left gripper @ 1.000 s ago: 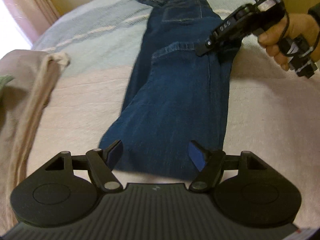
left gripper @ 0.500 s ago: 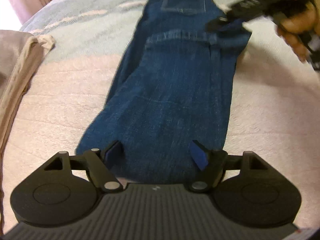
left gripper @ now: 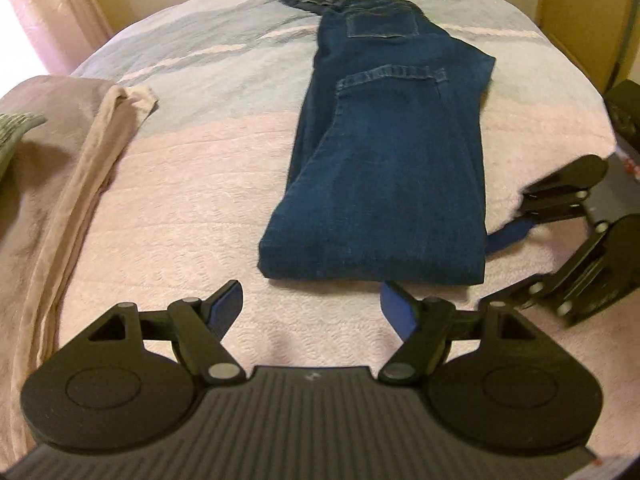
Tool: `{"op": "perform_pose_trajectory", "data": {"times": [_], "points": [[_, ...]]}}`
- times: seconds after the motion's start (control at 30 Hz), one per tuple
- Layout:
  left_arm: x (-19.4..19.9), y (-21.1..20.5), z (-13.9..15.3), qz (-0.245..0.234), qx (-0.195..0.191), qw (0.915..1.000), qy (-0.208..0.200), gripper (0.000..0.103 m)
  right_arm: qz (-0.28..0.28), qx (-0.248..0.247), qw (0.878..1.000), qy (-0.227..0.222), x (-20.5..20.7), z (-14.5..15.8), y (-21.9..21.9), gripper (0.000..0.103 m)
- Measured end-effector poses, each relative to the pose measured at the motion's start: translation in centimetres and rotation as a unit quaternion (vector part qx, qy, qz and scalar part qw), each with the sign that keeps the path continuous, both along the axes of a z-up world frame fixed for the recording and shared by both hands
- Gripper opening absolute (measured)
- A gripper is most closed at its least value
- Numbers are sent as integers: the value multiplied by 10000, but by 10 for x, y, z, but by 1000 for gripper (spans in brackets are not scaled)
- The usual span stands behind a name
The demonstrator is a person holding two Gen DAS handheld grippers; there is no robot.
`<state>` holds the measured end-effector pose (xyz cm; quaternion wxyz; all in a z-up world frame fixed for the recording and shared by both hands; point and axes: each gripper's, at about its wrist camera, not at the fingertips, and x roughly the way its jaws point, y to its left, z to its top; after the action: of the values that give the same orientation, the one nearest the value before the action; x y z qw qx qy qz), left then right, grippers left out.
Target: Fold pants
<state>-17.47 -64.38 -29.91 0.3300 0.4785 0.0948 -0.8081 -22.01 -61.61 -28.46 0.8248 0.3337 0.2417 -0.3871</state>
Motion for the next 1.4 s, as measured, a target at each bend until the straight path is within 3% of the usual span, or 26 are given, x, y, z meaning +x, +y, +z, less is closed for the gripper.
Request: {"op": "perform_pose_trajectory", "data": {"times": [0.1,0.2,0.4,0.43,0.47,0.5,0.53,0.6,0.7,0.77,0.83,0.9,0.93,0.97,1.07,1.13,1.2,1.27,1.33,1.4], "points": [[-5,-4,-10,-200,79,9997,95,72,56,-412,9986,323,14,-5,-6,53],[-13,-10,-18,-471,158,9987,104,72,-62,-495,9985,225,13,-6,-3,55],[-25,-27,-24,-804,52,9967,-28,72,1,50,9996,-287,14,-10,-13,53],[-26,-31,-26,-828,55,9965,-40,72,50,137,9994,-300,13,-10,-8,50],[-28,-34,-28,-856,41,9963,-84,72,147,196,9992,-324,11,-7,-3,29],[-30,-36,-30,-899,24,9959,-116,72,278,404,9978,-445,8,-9,-2,18],[-32,-38,-32,-977,27,9951,-146,74,336,674,9955,-579,6,-11,-2,15],[-32,-39,-32,-1118,11,9935,-209,74,147,649,9961,-586,-1,-7,3,15],[-32,-40,-32,-1244,-61,9918,-301,74,-454,562,9943,-788,-16,1,5,30],[-34,-43,-38,-1265,-50,9911,-404,74,-521,448,9930,-961,-15,3,2,52],[-35,-47,-43,-1220,-8,9916,-426,76,-662,492,9906,-1094,-12,-2,-6,55],[-38,-47,-47,-1255,-40,9909,-483,76,-1083,845,9798,-1450,-17,-14,-22,55],[-37,-45,-47,-1293,-80,9902,-514,76,-1321,1079,9707,-1692,-23,-20,-29,51],[-37,-42,-46,-1337,-123,9895,-541,76,-1541,1250,9622,-1863,-30,-24,-33,31],[-30,-28,-38,-1608,-408,9839,-667,70,-1621,1491,9515,-2150,-47,-19,-40,7],[-25,-10,-31,-2053,-767,9724,-801,71,-1666,1458,9515,-2134,-57,-8,-46,0],[-24,8,-30,-2512,-1136,9566,-943,71,-1903,1694,9382,-2342,-73,-2,-52,0],[-29,20,-38,-2998,-1412,9370,-1107,71,-1876,1962,9325,-2383,-77,-2,-60,0],[-38,29,-54,-3567,-1804,9061,-1383,71,-1852,2080,9296,-2415,-80,-3,-64,0],[-43,36,-73,-4086,-2347,8665,-1650,71,-1856,2195,9255,-2465,-83,-4,-70,0]]}}
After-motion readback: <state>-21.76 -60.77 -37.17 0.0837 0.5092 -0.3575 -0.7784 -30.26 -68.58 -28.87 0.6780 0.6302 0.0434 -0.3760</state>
